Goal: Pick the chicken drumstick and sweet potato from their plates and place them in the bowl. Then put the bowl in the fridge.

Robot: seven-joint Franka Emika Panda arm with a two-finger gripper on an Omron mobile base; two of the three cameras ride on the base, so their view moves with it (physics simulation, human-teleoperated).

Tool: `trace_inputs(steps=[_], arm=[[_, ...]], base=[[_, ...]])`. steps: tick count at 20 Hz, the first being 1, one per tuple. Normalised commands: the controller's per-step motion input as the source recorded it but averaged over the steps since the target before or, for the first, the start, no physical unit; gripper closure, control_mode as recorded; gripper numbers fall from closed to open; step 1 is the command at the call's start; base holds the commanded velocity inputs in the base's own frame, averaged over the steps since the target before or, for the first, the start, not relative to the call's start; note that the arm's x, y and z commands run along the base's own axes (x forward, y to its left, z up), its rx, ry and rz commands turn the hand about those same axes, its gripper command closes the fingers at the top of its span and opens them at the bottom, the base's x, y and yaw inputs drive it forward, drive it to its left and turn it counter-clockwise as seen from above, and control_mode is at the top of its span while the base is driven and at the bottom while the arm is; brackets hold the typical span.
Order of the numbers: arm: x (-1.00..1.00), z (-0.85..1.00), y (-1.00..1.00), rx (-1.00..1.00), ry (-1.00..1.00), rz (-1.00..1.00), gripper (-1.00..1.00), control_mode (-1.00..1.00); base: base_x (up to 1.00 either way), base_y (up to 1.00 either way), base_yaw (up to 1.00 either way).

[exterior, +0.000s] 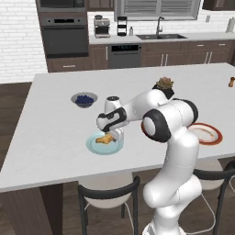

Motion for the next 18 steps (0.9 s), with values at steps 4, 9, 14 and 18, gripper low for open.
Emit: trace_inputs(steps=[4, 9, 14, 18], arm=[[-0.54, 0.69, -0.34, 0.0, -0.02, -0.12, 1.0, -1.0], [-0.41, 0.67, -0.64, 0.0, 0.01, -0.24, 1.0, -1.0], [-0.19, 0.48, -0.82, 0.0, 0.08, -0.41, 1.0, -1.0], [-0.02, 0.39, -0.67, 0.0, 0.09, -0.49, 1.0, -1.0]], base=[[0.0, 0.0, 0.0], [0.0, 0.0, 0.0], [0.0, 0.0, 0.0], [0.0, 0.0, 0.0]])
